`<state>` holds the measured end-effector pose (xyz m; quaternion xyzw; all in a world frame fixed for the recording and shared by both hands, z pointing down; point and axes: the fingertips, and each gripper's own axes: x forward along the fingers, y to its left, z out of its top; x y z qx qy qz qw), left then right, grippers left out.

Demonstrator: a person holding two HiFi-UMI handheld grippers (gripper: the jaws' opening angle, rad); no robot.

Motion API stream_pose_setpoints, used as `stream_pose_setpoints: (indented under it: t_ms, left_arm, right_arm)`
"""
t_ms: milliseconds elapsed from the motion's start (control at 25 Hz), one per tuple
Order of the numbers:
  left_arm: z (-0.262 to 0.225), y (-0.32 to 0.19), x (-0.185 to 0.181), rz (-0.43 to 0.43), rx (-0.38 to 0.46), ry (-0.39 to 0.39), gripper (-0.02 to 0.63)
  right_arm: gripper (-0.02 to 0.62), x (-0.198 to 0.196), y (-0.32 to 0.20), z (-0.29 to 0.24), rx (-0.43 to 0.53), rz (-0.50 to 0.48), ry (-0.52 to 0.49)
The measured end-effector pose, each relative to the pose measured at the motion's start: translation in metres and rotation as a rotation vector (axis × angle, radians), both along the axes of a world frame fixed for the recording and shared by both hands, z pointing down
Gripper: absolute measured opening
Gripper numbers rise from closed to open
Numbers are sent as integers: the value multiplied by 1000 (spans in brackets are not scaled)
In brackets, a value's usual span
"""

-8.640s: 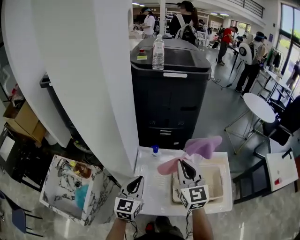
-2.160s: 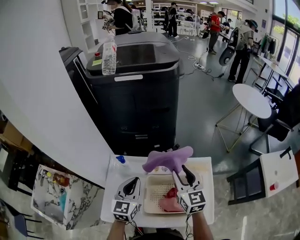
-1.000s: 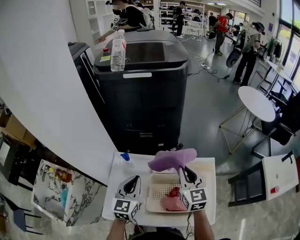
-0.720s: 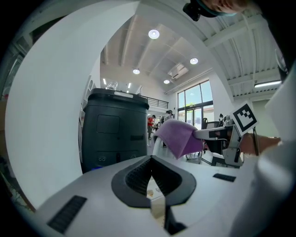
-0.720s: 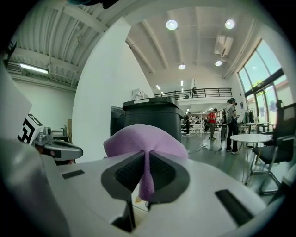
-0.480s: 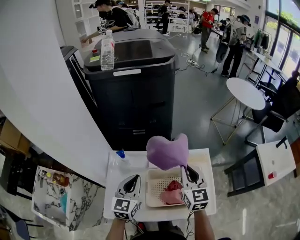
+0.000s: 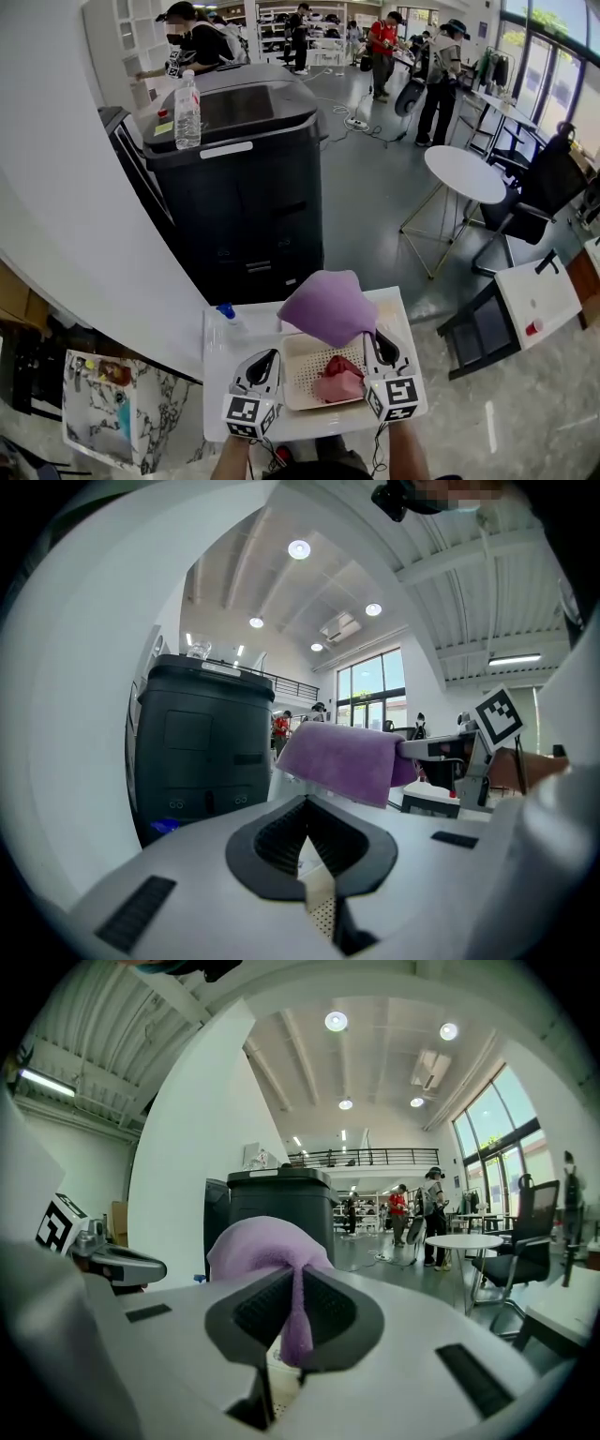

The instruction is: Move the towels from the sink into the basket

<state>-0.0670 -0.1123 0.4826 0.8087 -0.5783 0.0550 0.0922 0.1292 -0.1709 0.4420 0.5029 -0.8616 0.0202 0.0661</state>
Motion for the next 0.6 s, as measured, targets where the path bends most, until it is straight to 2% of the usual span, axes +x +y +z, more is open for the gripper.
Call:
stream_pose_setpoints:
  t_ms: [600]
  left_arm:
    - [2, 3, 36, 69, -4, 5, 3]
  right_arm:
    - [46, 47, 18, -8, 20, 85, 3]
